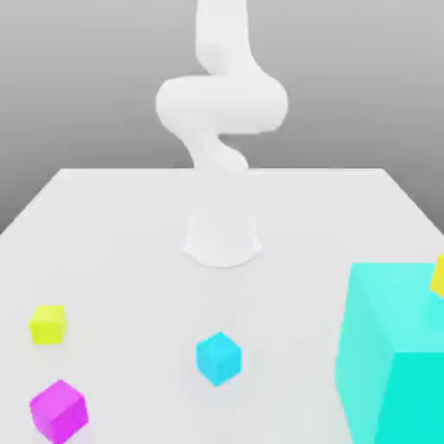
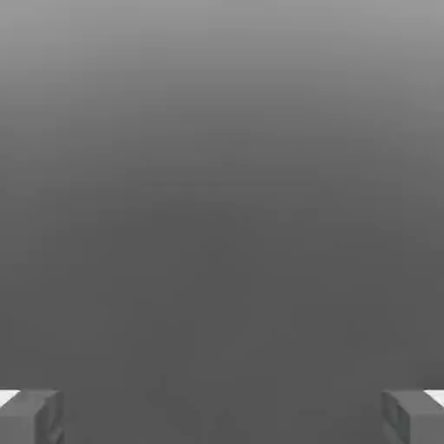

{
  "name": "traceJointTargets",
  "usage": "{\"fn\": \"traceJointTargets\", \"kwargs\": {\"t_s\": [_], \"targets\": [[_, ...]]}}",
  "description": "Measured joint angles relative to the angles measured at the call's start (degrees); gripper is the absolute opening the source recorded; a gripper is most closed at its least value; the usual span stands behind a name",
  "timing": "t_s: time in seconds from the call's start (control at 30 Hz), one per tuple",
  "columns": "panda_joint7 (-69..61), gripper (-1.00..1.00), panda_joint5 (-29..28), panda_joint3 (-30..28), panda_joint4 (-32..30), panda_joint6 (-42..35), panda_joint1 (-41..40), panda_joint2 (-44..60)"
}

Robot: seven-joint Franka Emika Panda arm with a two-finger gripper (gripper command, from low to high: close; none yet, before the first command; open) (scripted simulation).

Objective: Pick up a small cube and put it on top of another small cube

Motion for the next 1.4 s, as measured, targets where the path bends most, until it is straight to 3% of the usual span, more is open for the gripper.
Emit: {"fn": "traceJointTargets", "kwargs": {"t_s": [0.47, 0.63, 0.8, 0.93, 0.97, 1.2, 1.4], "targets": [[-29.11, 0.0, 3.69, -9.51, -19.76, 20.27, 9.77, 30.16], [-36.71, 0.0, 1.17, -10.17, -26.74, 27.68, 9.87, 40.61], [-41.08, 0.0, 4.69, -8.09, -26.57, 34.16, 8.66, 48.78], [-43.86, 0.0, 8.37, -2.7, -25.46, 39.36, 4.2, 55.22], [-44.0, -1.0, 8.66, -1.31, -25.23, 40.64, 2.91, 56.81], [-44.01, -1.0, 8.67, -0.77, -25.16, 40.87, 2.38, 57.18], [-39.87, -1.0, 2.89, -5.3, -26.67, 34.09, 5.43, 48.65]]}}
